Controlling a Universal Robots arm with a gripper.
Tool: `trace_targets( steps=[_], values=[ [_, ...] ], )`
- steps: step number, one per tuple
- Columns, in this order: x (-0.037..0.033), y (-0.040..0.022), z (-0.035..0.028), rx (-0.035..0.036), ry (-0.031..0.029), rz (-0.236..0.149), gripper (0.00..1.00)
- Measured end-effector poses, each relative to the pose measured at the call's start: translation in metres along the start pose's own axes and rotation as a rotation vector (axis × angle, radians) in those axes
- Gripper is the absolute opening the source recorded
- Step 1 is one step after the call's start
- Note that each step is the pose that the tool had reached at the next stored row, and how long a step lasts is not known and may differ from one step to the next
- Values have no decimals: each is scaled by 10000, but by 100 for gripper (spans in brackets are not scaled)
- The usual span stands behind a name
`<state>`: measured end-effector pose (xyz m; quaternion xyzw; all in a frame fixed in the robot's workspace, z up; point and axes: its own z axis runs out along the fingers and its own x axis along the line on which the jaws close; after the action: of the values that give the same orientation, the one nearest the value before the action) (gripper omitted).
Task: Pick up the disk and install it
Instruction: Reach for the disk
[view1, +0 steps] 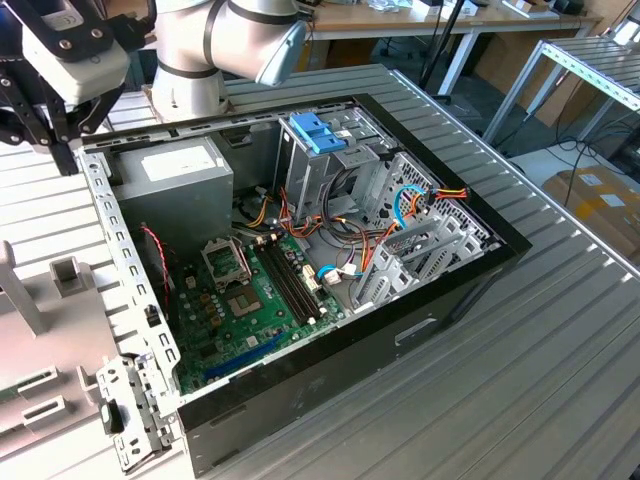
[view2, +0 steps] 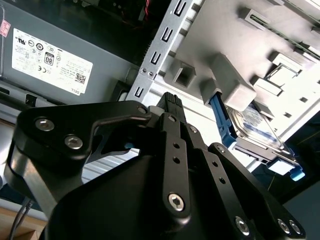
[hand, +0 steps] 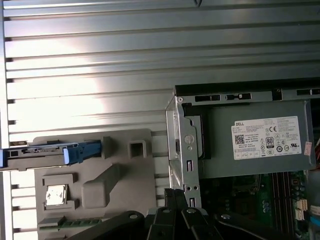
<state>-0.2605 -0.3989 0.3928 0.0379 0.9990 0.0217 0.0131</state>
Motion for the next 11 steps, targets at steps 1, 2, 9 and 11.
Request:
trace_targets(
  steps=[1, 2, 9, 11],
  values=[
    [10, -1, 0, -1, 0, 0, 11],
    [16, -1, 0, -1, 0, 0, 11],
    [68, -5, -1, 0, 0, 0, 11],
    [88, -7, -1, -1, 0, 0, 11]
  ],
)
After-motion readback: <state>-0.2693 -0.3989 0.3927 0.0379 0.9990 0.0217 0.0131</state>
